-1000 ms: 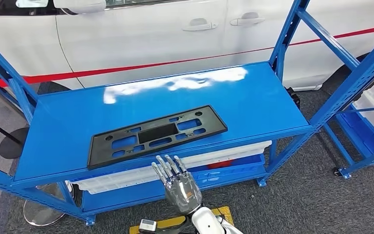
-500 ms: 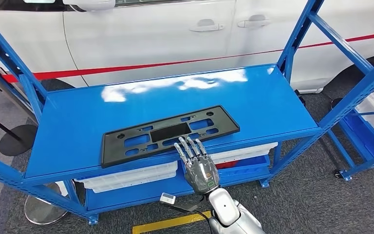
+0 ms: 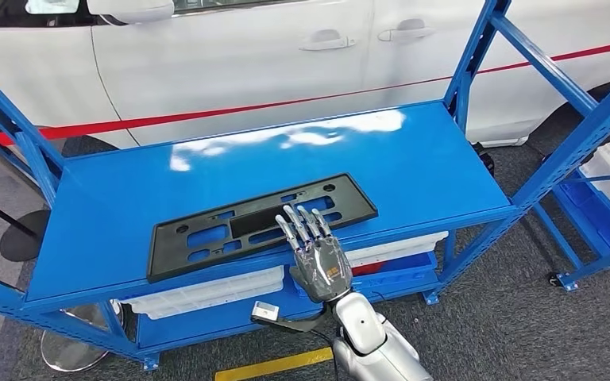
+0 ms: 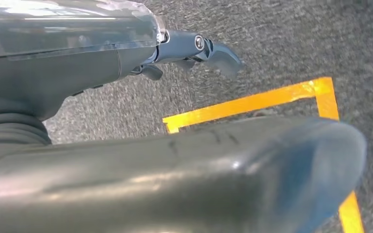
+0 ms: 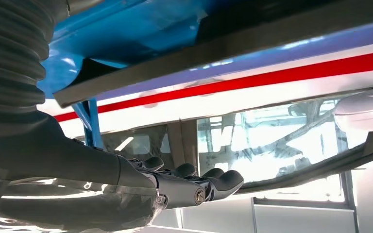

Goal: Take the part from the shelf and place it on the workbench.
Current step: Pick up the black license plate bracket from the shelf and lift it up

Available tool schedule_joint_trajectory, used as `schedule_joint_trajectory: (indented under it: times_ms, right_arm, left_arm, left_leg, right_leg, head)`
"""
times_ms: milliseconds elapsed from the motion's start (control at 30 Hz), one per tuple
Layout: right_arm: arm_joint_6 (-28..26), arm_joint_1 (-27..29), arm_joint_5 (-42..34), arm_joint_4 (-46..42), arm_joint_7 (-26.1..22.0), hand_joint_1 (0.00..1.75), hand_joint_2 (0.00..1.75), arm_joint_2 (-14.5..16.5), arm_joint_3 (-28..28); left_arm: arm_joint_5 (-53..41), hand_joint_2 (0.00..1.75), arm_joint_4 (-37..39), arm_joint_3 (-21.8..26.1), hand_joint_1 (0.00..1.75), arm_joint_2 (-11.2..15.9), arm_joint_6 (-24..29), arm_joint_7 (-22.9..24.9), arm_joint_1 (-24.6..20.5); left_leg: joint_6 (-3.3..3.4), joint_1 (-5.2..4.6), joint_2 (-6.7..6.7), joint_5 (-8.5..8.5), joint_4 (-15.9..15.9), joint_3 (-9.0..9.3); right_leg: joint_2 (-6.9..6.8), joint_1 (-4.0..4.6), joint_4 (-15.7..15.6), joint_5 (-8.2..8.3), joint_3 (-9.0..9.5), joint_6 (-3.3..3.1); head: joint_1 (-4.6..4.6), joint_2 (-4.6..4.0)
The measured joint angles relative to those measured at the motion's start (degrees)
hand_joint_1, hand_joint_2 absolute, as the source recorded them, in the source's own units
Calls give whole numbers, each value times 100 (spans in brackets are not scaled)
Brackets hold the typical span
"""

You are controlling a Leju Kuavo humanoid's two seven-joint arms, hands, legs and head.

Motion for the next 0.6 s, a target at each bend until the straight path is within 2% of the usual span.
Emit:
schedule_joint_trajectory:
  times_ms: [33,67,200,267,333,367,400,433,500,533,567,600]
  right_arm:
    - [0,-5,-4,0,-9,0,175,14,0]
    - [0,-10,-4,0,-14,0,175,24,0]
    - [-1,-32,-3,0,-14,0,175,54,1]
    - [-2,-48,4,1,11,0,175,57,2]
    - [-2,-44,20,7,51,0,175,53,2]
    - [-2,-34,33,11,75,0,175,50,2]
    - [-2,-23,46,14,98,0,175,48,2]
    - [-2,-15,64,16,122,0,175,48,2]
    - [-2,-14,93,17,158,0,175,47,2]
    - [-2,-16,103,17,173,0,175,47,2]
    - [-2,-17,108,17,185,0,175,47,2]
    - [-2,-15,111,17,193,0,175,47,2]
  left_arm:
    - [9,0,2,1,0,3,9,-2,1]
    - [14,0,4,1,0,4,15,-2,0]
    - [10,0,6,1,0,-1,7,-8,18]
    - [-7,0,6,1,0,-3,-29,-16,20]
    - [-33,0,6,-1,0,-1,-67,-22,18]
    - [-47,0,7,-4,0,0,-80,-22,21]
    - [-58,0,7,-8,0,0,-87,-21,24]
    - [-65,0,8,-14,0,-1,-93,-20,26]
    - [-77,0,8,-32,0,-6,-103,-16,23]
    - [-81,0,8,-41,0,-10,-108,-14,20]
    - [-86,0,8,-50,0,-14,-113,-11,17]
    - [-89,0,8,-57,0,-16,-117,-7,15]
  left_leg:
    - [24,-4,1,118,-330,153]
    - [54,-12,0,164,-527,239]
    - [211,-20,-10,155,-638,282]
    - [281,-9,-4,160,-668,306]
    - [317,-16,-4,148,-669,310]
    - [323,-20,-6,142,-668,314]
    - [326,-23,-10,135,-666,322]
    - [324,-26,-16,126,-665,338]
    - [306,-30,-27,99,-666,383]
    - [285,-42,-31,83,-660,396]
    - [261,-49,-31,71,-657,401]
    - [231,-52,-30,61,-658,399]
  right_leg:
    - [5,10,18,-20,5,29]
    - [5,21,31,-33,2,58]
    - [1,15,98,-100,-22,172]
    - [4,-2,541,-355,-224,228]
    - [6,-10,1331,-691,-632,258]
    - [6,-14,1627,-760,-802,264]
    - [6,-16,1727,-718,-884,263]
    - [6,-17,1588,-560,-844,250]
    - [6,-5,809,-114,-504,190]
    - [6,10,431,32,-330,155]
    - [6,26,185,103,-221,128]
    - [9,44,77,103,-178,107]
  head:
    - [1,0]
    - [1,0]
    - [1,0]
    - [1,0]
    - [1,0]
    - [1,0]
    - [1,0]
    - [1,0]
    - [1,0]
    - [1,0]
    - [1,0]
    - [1,0]
